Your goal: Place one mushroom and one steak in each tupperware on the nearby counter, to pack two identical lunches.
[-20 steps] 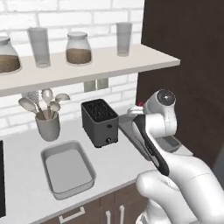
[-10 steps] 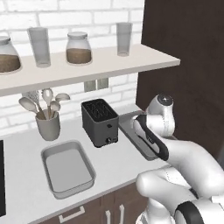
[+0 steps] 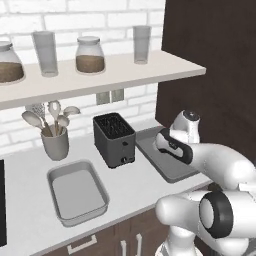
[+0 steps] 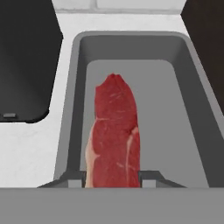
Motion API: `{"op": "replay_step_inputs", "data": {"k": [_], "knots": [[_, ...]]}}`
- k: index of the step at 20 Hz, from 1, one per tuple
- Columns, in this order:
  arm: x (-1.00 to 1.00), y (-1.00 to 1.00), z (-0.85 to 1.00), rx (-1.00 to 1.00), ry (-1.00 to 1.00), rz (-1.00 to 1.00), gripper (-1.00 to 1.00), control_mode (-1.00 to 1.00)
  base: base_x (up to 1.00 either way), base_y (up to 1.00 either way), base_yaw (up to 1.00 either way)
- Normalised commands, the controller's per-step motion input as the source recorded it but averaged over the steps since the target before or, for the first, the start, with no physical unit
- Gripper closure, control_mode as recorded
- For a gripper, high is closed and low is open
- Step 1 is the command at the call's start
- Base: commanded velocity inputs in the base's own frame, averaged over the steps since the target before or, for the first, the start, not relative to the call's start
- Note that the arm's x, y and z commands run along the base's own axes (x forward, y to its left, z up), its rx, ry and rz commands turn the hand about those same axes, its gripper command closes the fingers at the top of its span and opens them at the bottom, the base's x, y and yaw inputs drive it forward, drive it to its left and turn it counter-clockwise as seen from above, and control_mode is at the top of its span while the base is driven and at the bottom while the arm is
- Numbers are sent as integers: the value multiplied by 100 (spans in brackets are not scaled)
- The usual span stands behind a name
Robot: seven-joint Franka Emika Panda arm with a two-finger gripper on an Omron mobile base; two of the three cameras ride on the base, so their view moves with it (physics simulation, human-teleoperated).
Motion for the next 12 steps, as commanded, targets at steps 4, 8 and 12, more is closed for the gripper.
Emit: {"op": "replay_step_inputs", "data": {"k": [4, 8, 12], "knots": [[44, 0, -22, -3, 0, 0, 100, -100, 0, 0, 0], [31, 0, -31, -3, 0, 0, 100, -100, 0, 0, 0], [18, 0, -33, -2, 0, 1, 100, -100, 0, 0, 0]]}}
